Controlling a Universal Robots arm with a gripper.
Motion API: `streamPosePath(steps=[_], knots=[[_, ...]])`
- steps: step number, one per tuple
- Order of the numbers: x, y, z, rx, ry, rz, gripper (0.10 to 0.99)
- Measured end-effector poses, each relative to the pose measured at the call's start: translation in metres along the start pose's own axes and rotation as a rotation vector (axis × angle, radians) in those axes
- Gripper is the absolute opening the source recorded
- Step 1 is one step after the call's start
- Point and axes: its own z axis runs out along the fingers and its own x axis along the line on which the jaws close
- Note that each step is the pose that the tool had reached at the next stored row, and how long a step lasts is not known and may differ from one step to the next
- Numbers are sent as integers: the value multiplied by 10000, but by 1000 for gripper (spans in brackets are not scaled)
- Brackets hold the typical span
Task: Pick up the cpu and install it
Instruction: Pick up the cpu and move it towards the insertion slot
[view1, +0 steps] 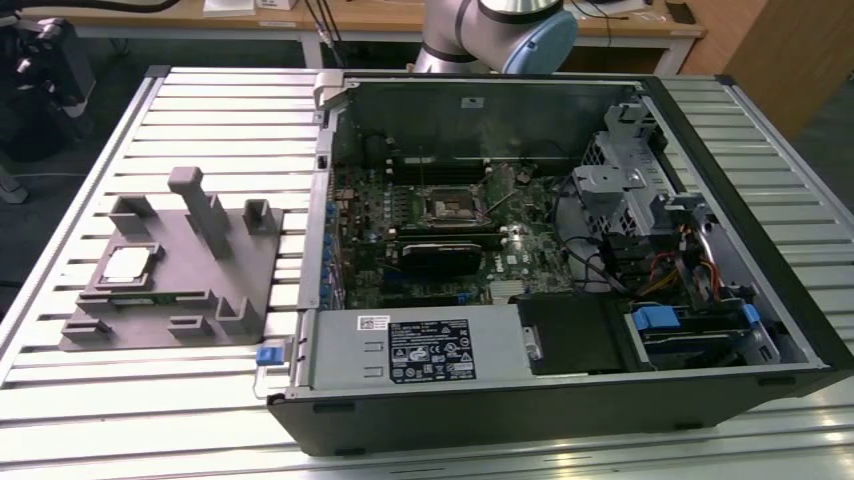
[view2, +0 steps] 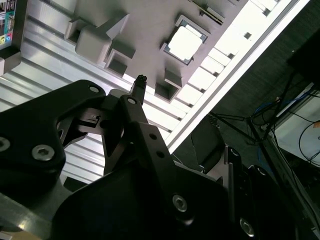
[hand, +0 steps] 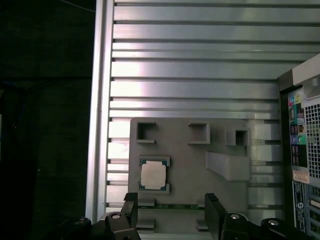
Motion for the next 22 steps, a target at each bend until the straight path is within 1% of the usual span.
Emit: streamPosePath(steps=[3,5,7,11,13,15,18,22], knots=[[0,-2,12,0,0,0,647],[-1,-5,24,35,3,-13,647],[0,-7,39,116,7,-49,647],[0,-10,64,371,16,-60,647],[0,-12,82,360,15,-65,647],[8,-14,101,280,17,-70,647],[23,-20,150,271,43,-75,647],[67,-29,223,271,75,-87,647]])
